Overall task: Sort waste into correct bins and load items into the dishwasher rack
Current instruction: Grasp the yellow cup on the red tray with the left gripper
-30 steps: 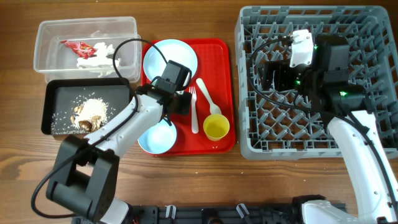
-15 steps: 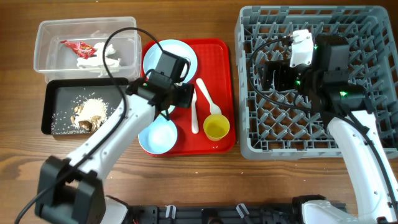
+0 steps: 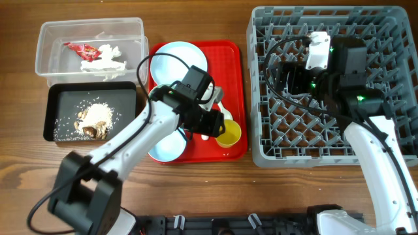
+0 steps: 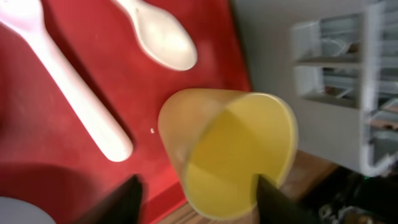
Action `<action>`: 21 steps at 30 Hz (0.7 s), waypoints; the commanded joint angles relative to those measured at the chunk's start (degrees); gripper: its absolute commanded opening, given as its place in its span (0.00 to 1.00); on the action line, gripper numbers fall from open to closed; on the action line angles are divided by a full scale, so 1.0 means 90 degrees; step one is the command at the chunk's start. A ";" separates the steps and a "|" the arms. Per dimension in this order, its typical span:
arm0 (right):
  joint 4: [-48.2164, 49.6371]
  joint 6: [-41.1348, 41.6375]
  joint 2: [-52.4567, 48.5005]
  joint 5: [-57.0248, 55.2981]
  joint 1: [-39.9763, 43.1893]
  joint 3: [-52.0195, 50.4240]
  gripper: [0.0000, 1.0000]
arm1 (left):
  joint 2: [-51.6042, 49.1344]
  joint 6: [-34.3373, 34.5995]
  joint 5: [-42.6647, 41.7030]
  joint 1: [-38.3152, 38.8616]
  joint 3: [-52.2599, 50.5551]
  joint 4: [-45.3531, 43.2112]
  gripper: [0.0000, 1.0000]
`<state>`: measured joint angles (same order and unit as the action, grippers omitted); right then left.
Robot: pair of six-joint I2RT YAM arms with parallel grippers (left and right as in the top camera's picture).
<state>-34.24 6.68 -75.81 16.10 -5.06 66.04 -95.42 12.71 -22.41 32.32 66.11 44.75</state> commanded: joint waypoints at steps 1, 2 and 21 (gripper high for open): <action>0.0029 0.0119 -0.0056 0.0107 -0.0002 0.0119 1.00 | -0.0393 0.0308 -0.0102 0.0010 0.0073 0.0005 0.35; 0.0029 0.0117 -0.0056 0.0107 -0.0002 0.0119 1.00 | -0.0403 0.0308 -0.0102 0.0010 0.0073 -0.0012 0.29; 0.0131 0.0423 -0.0056 0.0862 -0.0002 0.0119 1.00 | 0.0391 0.0357 -0.0551 -0.0770 0.0306 0.0068 0.57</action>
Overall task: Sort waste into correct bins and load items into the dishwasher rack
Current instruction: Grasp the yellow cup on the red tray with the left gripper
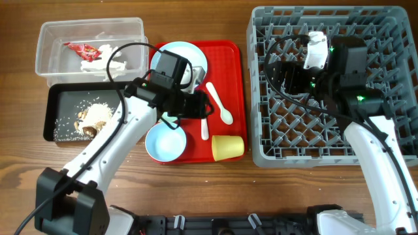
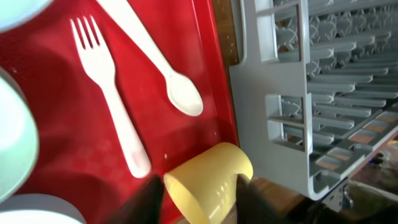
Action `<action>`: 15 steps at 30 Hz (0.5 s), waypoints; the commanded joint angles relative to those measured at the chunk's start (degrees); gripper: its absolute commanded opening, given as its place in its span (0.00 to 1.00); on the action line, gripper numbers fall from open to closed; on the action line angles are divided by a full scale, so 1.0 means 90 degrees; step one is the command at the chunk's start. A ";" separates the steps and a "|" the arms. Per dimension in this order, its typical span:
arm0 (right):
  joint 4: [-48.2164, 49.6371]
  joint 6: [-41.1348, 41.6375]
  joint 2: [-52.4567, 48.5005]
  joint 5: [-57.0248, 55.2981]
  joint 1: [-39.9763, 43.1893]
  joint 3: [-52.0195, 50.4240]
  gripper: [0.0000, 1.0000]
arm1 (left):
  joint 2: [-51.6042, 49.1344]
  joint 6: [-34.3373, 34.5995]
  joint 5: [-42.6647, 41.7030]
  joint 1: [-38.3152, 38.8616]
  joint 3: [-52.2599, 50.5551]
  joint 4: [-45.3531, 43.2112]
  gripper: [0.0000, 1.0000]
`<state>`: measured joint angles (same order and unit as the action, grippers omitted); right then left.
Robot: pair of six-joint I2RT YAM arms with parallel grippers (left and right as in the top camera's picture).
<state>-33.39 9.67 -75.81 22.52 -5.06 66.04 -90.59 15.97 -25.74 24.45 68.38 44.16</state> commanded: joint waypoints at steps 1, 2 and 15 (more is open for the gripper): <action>0.0039 0.0085 -0.0056 0.0146 -0.0002 0.0119 1.00 | -0.0187 0.0000 -0.0265 0.0119 0.0051 0.0291 0.60; 0.0039 0.0085 -0.0056 0.0114 -0.0002 0.0119 1.00 | -0.0250 0.0000 -0.0661 0.0119 0.0034 0.0508 0.63; -0.0034 0.0097 -0.0158 0.0005 -0.0002 0.0119 1.00 | -0.1559 0.0699 -0.2067 0.0746 -0.0622 -0.0551 0.58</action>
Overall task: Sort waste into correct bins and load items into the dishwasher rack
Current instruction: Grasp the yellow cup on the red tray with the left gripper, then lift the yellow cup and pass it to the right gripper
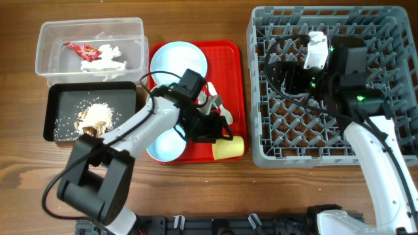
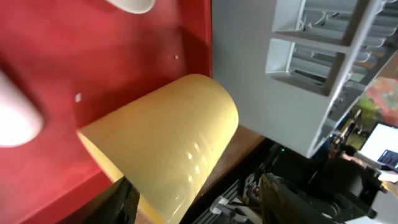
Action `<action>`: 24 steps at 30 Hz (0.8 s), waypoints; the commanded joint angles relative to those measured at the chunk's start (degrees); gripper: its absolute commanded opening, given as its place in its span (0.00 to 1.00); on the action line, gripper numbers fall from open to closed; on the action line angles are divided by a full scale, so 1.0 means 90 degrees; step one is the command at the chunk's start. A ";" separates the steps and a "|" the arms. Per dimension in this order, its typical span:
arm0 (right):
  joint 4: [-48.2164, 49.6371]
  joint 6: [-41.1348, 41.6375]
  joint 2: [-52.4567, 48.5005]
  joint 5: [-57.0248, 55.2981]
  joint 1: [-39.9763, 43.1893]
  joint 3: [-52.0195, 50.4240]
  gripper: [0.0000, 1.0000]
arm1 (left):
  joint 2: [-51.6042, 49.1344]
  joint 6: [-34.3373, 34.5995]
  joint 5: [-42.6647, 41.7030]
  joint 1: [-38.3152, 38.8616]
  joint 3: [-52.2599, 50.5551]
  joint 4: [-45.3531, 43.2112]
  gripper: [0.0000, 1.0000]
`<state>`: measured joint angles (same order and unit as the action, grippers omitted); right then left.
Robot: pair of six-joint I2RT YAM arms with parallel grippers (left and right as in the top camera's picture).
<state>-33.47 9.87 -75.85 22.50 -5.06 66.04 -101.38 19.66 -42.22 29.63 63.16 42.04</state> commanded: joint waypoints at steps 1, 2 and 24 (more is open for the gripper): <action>-0.0032 0.0085 -0.0182 0.0007 -0.0002 0.0119 1.00 | -0.0396 0.0372 -0.0260 0.0206 -0.0041 -0.0457 0.55; -0.0046 0.0087 -0.0223 0.0007 -0.0002 0.0119 1.00 | -0.0418 0.0423 -0.0260 0.0265 -0.0041 -0.0629 0.49; 0.0384 -0.0291 -0.0554 0.4034 -0.0005 0.0114 0.96 | -0.0272 0.3009 -0.5350 -0.2346 0.0534 -0.4903 0.04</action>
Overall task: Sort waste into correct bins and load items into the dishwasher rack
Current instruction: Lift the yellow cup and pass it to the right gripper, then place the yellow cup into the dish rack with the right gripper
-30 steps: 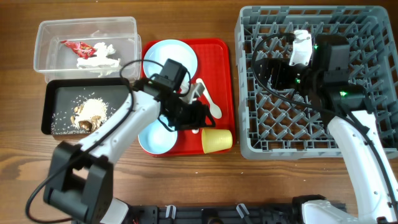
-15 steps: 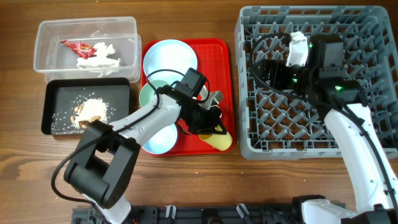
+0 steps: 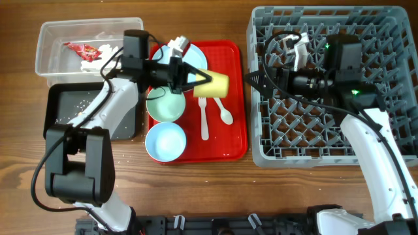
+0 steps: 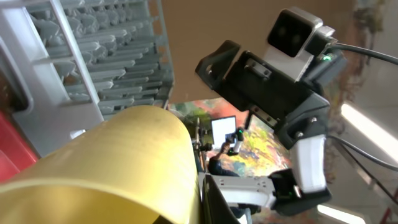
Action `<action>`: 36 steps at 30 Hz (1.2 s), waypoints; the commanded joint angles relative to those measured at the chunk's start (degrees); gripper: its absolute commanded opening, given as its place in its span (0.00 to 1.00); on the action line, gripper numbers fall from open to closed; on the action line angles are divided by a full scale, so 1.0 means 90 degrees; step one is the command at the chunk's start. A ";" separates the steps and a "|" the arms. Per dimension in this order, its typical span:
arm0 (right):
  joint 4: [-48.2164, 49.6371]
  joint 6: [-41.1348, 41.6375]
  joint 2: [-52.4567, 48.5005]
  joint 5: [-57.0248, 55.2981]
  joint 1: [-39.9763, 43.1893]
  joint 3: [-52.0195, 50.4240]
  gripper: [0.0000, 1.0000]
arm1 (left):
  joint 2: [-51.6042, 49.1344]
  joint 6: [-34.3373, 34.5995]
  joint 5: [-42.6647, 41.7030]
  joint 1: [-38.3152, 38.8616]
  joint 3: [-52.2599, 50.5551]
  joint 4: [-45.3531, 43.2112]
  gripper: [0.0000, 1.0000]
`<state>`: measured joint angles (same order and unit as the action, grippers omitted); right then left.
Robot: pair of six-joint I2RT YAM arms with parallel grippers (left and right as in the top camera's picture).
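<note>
A yellow cup (image 3: 219,83) hangs on its side above the back of the red tray (image 3: 236,130), with my left gripper (image 3: 204,79) shut on it. In the left wrist view the cup (image 4: 124,162) fills the lower left, with one dark finger (image 4: 214,202) against its wall. My right gripper (image 3: 251,78) reaches left over the left edge of the grey dishwasher rack (image 3: 326,130), close to the cup; its jaw state does not show. The right arm (image 4: 261,74) faces the left wrist camera.
On the tray lie a green bowl (image 3: 164,104), a blue bowl (image 3: 164,140), a white fork (image 3: 202,117), a white spoon (image 3: 223,114) and a partly hidden white plate (image 3: 192,52). A clear bin (image 3: 59,39) with wrappers and a black tray (image 3: 65,111) stand at the left.
My left gripper was low on the lying cup at the tray's front right; now it holds the cup raised over the tray's back. My right gripper has moved left to the rack's edge.
The cup stood at the tray's front right corner under my left gripper. Then it lay on its side with the gripper back over the tray's middle. Then the gripper was down around it. Now the cup is held up, facing the right gripper.
</note>
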<state>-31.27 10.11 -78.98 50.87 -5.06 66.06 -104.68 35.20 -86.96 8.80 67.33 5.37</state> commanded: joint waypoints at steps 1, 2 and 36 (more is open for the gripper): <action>0.0233 -0.0406 -0.0296 0.1202 -0.0005 0.0112 0.96 | 0.0175 0.1705 -0.0376 -0.0007 0.0070 -0.1498 0.04; 0.0435 -0.0534 -0.0440 0.1715 -0.0034 0.0112 0.96 | 0.0231 0.2110 -0.0376 0.0015 0.0070 -0.2137 0.04; 0.1926 -0.0051 -0.1608 0.1800 -0.0707 0.0112 0.49 | 0.0311 0.3024 -0.0313 0.0192 0.0068 -0.3492 0.04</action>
<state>-14.22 10.46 -92.60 67.94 -10.63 66.08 -103.18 62.24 -89.38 10.68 67.46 -25.80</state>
